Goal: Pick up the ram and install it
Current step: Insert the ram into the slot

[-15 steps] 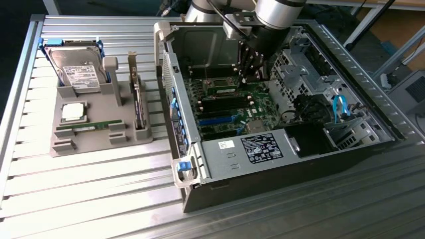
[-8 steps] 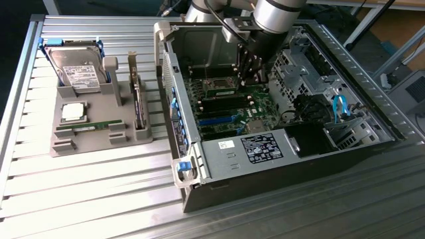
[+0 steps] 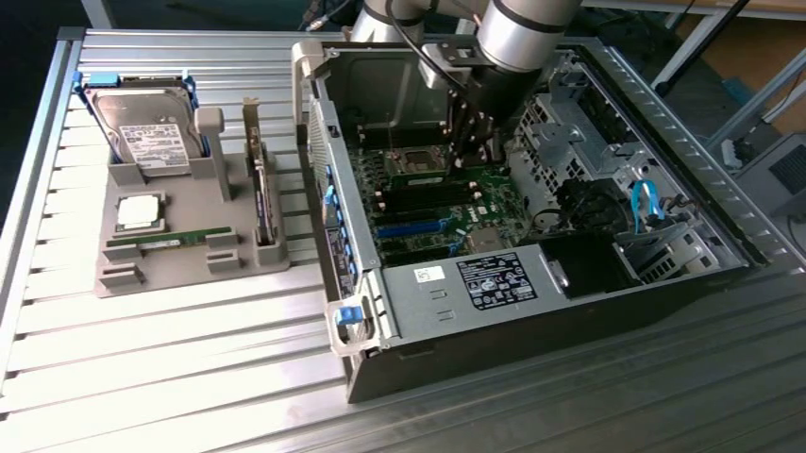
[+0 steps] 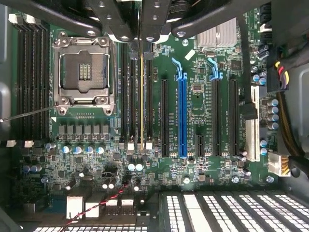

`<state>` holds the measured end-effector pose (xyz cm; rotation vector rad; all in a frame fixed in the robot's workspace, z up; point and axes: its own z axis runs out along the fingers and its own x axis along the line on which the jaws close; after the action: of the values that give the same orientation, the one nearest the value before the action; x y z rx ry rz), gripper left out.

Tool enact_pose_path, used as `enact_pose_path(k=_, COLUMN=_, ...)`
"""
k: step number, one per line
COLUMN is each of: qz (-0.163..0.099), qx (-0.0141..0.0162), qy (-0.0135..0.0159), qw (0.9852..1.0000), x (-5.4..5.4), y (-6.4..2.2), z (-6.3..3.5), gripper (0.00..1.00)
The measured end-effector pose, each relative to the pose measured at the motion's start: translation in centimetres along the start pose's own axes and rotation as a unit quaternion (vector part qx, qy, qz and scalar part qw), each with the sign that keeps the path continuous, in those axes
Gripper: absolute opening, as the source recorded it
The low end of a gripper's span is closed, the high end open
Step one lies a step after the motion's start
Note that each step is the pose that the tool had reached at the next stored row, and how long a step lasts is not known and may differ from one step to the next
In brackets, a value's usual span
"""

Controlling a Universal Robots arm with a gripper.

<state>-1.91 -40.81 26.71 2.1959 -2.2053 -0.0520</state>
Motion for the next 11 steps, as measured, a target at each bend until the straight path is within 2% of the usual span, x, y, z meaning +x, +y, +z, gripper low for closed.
enact_pose_path(k=11, qz=0.0, qx=0.0, qy=0.0, qw=1.0, x=0.0, y=-0.06, z=1.37, gripper=0.12)
